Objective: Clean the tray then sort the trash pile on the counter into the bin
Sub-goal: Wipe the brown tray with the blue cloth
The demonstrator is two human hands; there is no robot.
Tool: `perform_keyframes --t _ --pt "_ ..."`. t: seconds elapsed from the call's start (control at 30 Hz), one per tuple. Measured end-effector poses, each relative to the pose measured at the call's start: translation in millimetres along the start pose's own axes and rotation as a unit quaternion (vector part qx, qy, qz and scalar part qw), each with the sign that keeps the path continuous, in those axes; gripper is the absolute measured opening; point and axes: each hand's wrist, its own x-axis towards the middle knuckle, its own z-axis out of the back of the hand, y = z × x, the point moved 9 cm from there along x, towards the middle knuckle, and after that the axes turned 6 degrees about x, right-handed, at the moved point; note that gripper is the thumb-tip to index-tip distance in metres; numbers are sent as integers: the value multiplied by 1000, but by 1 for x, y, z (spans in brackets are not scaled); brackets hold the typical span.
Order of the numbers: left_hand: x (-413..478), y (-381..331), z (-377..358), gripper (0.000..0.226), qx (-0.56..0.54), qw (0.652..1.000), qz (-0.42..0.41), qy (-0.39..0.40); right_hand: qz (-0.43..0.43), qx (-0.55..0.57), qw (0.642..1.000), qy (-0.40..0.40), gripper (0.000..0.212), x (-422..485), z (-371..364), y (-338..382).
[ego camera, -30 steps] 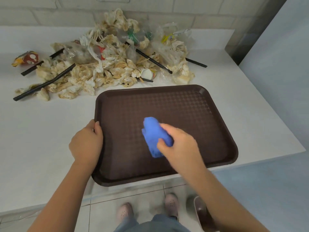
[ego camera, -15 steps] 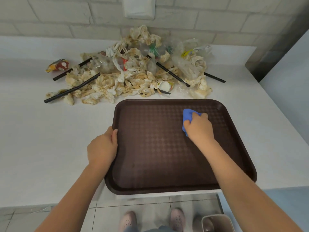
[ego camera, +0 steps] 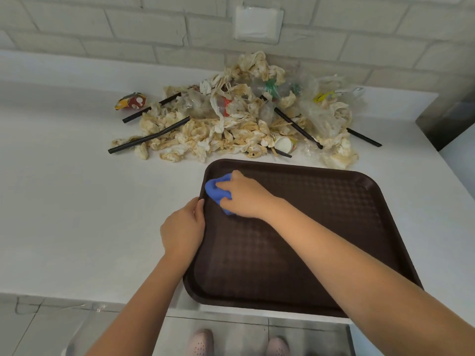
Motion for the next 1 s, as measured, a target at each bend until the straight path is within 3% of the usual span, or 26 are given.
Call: perform_keyframes --t 0.17,0.37,0.47,0.6,0.73,0.83,0.93,1.0 --pt "3 2 0 36 -18 1000 18 -1 117 13 993 -1 35 -78 -31 26" --pt "1 0 0 39 27 999 -19 -15 160 -47 983 -79 29 -150 -61 51" --pt "2 -3 -3 39 48 998 -39 5 90 -39 982 -160 27 -158 -47 18" --pt "0 -6 -4 40 61 996 -54 19 -86 -14 957 -277 21 -180 -11 -84" --pt "-2 -7 0 39 66 997 -36 3 -282 -34 910 -302 29 -233 6 -167" --pt "-4 -9 1 39 66 997 -28 -8 -383 -48 868 -312 33 -269 2 -179" --pt "-4 -9 1 38 63 998 -23 -8 -385 -23 864 -324 25 -264 -12 -150" --pt "-4 -9 1 37 60 998 -25 -10 -320 -23 893 -317 26 -237 -26 -104"
